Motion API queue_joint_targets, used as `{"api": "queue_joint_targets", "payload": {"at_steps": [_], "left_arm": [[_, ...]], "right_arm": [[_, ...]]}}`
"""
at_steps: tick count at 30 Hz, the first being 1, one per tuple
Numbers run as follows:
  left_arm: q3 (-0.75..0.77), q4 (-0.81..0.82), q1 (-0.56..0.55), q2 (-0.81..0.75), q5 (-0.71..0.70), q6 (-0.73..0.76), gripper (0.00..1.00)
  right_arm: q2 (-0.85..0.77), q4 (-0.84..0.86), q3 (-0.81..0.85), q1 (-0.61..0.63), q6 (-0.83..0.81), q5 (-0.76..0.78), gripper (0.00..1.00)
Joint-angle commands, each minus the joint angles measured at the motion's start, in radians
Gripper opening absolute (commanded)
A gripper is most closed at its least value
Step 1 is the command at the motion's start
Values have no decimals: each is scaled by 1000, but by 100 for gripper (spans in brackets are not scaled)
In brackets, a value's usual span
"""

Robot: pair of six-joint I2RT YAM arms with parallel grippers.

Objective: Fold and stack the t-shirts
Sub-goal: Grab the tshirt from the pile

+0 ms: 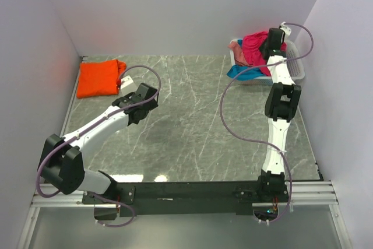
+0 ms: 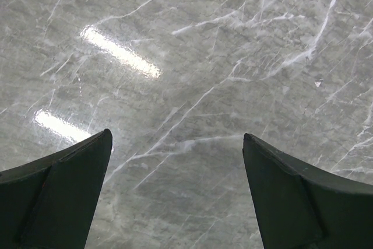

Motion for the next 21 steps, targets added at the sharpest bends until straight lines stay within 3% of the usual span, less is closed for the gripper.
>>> {"api": "queue_joint_targets", "payload": {"at_steps": [1,2,5,12,21], "left_arm": [[19,16,5,-24,12,-1,99],[16,24,5,-32,18,0,100],[2,41,5,-44,41,3,99],[-29,36,5,-90,50,-7,99],[-102,32,5,-242,61,-9,100]], "right_arm": [[-108,105,-5,8,-1,38,17],[-146,105,-14,8,-12,46,10],[-245,134,-93,21,-32,60,0],[-482,211,-259,122,-188,168,0],[-720,153,-253,359,-351,182,0]]}}
